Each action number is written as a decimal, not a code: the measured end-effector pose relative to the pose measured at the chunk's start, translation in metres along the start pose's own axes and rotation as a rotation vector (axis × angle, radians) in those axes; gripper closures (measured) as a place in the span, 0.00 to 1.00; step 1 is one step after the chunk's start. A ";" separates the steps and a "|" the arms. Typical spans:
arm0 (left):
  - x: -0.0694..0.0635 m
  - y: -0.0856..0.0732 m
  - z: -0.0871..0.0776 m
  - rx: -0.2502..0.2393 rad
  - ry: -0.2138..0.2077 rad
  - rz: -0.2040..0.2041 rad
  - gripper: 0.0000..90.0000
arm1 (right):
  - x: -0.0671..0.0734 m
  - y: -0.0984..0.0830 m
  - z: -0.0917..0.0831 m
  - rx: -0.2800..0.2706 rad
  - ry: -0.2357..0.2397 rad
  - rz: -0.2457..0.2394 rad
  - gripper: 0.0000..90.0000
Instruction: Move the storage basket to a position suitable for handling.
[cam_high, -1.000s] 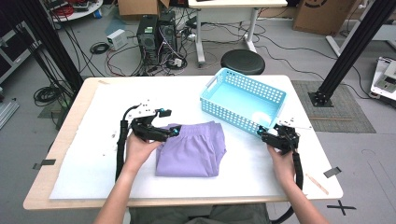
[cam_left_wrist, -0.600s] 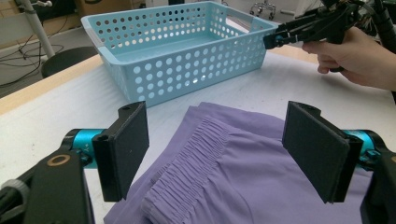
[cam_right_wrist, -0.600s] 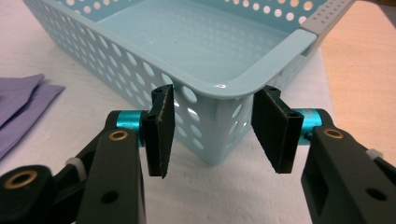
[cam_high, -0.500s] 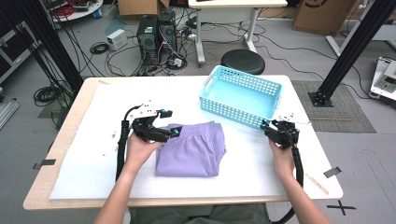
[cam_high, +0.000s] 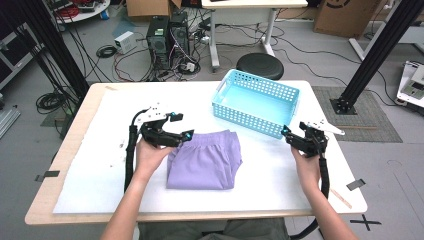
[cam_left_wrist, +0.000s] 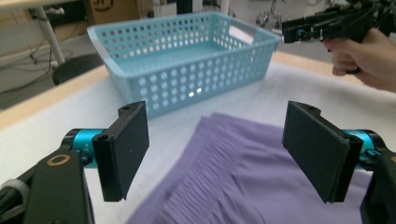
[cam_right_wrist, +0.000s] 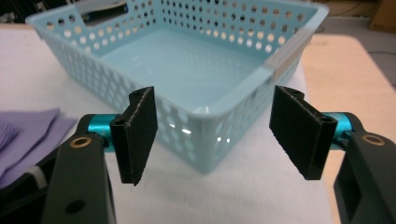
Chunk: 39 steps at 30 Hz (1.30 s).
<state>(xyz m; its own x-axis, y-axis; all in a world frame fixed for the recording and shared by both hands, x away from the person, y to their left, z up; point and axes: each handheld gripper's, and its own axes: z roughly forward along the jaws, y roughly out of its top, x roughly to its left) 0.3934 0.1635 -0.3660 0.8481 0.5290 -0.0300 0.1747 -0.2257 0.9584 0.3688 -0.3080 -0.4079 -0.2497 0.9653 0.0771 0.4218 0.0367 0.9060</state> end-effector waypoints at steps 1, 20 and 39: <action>0.003 0.002 0.003 -0.010 0.004 -0.003 0.25 | -0.001 0.004 0.002 0.002 0.000 0.006 0.36; 0.060 0.013 0.090 0.123 0.053 -0.061 0.25 | -0.030 0.036 0.062 0.159 -0.097 0.078 0.58; 0.080 -0.012 0.068 0.164 0.119 -0.133 0.25 | 0.018 0.059 0.102 0.169 0.018 -0.180 0.72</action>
<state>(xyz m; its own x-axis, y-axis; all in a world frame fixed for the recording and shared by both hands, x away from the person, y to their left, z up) 0.4931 0.1528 -0.3991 0.7492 0.6531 -0.1097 0.3676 -0.2724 0.8892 0.4778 -0.2617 -0.3957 -0.3488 0.9345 -0.0709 0.5087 0.2523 0.8232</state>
